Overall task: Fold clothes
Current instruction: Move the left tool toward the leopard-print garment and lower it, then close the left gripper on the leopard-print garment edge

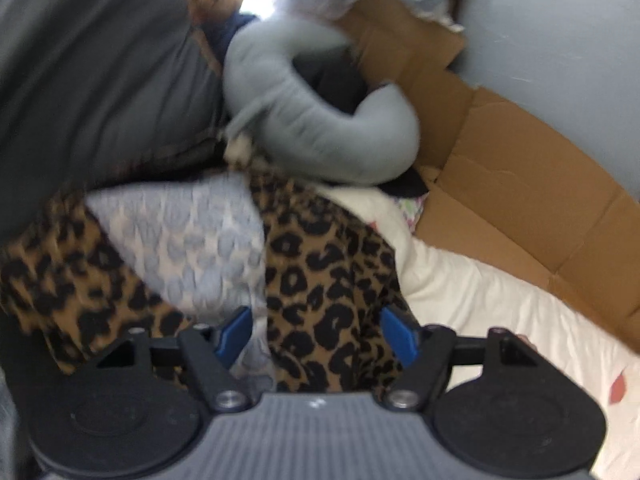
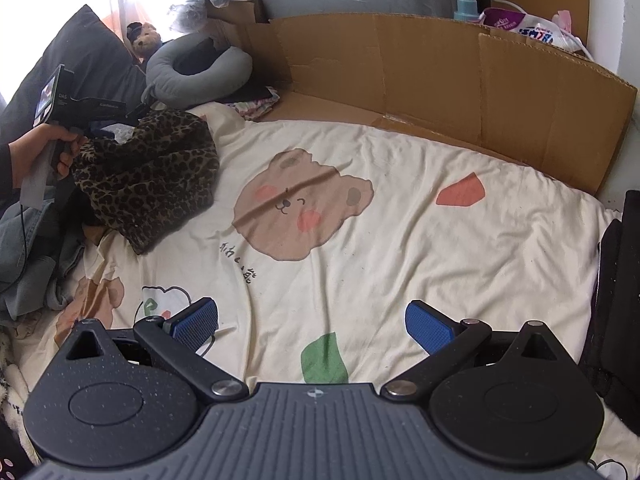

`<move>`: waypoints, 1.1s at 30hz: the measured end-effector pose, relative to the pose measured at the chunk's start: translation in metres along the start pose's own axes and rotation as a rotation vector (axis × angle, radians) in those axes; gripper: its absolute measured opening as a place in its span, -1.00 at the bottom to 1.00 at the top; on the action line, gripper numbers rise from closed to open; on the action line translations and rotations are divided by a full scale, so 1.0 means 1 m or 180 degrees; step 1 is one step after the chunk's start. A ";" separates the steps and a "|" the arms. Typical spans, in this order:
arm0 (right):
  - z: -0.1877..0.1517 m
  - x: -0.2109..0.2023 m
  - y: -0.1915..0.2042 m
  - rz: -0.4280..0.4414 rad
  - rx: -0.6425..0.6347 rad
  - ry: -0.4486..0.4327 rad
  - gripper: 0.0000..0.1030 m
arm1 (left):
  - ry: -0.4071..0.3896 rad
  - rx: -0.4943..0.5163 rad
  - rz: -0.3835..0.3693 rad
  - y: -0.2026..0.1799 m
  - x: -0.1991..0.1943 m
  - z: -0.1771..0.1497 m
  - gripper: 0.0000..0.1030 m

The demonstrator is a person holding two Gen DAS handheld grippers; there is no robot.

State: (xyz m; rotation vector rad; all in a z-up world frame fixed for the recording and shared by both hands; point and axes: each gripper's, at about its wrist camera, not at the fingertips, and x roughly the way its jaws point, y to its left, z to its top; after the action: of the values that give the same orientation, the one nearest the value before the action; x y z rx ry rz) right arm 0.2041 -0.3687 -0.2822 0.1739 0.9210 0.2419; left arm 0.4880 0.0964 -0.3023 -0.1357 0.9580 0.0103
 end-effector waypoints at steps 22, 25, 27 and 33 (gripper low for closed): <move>-0.001 0.009 -0.005 0.0206 0.0083 0.0015 0.99 | 0.0119 -0.0255 -0.0456 0.005 -0.017 -0.029 -0.90; -0.001 0.008 -0.003 0.0232 0.0087 0.0006 0.99 | 0.0038 -0.0108 -0.0553 -0.002 -0.036 -0.035 -0.92; 0.000 0.008 -0.004 0.0243 0.0115 0.0004 0.99 | 0.0003 -0.0017 -0.0613 -0.008 -0.046 -0.040 -0.92; 0.001 0.007 -0.006 0.0279 0.0182 -0.0023 0.99 | -0.0023 0.0117 -0.0797 -0.020 -0.069 -0.066 -0.92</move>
State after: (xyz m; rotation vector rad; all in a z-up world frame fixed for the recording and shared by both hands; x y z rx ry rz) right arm 0.2096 -0.3723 -0.2883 0.2682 0.9146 0.2961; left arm 0.3961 0.0725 -0.2809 -0.2206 0.9280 -0.2371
